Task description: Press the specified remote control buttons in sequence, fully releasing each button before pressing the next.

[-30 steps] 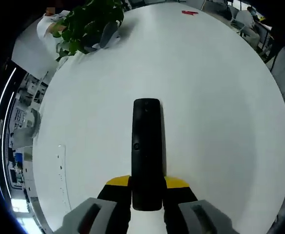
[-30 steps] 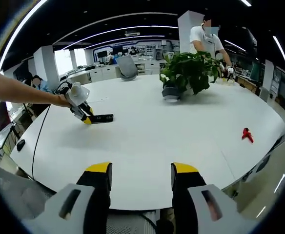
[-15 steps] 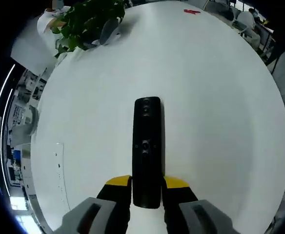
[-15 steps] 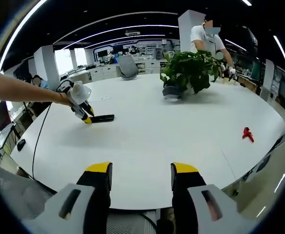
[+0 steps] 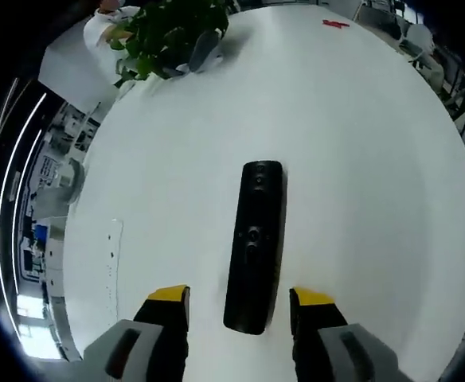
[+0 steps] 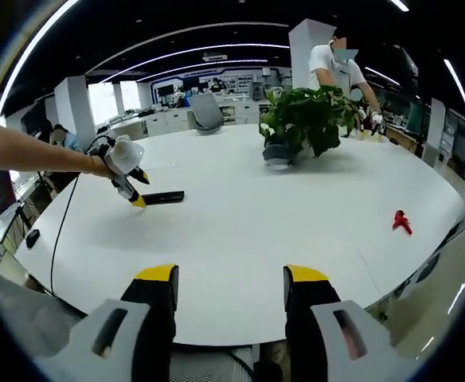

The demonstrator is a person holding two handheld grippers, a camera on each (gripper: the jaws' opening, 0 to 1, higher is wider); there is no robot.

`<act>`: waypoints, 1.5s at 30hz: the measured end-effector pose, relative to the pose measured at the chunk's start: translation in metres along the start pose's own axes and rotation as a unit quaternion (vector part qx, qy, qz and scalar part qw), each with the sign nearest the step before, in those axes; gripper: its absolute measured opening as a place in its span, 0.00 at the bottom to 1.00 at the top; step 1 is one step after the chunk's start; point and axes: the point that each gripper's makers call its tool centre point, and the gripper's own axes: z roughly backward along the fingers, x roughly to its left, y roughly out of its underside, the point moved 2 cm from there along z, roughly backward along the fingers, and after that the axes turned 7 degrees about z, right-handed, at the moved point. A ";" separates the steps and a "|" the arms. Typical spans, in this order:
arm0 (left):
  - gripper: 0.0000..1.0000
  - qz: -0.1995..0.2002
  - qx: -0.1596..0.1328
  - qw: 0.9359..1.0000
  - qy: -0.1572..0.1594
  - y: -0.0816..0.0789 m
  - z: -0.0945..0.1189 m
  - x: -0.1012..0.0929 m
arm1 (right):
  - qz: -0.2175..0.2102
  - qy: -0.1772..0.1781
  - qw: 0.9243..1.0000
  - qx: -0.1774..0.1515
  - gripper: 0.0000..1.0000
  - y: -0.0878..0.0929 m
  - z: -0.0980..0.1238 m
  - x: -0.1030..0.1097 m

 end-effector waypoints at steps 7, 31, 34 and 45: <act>0.78 0.073 -0.088 0.993 -0.012 0.001 0.049 0.003 | 0.010 0.009 1.000 -0.017 0.78 -0.005 0.001 -0.002; 0.87 0.262 -0.271 0.925 -0.042 0.047 0.209 -0.088 | -0.006 0.029 0.998 -0.056 0.97 -0.015 0.007 -0.007; 0.87 0.302 -0.296 0.905 -0.045 0.053 0.224 -0.101 | -0.003 0.031 0.998 -0.058 0.97 -0.016 0.007 -0.007; 0.91 0.398 -0.314 0.861 -0.044 0.092 0.257 -0.181 | -0.003 0.022 0.998 -0.051 0.93 -0.014 0.006 -0.004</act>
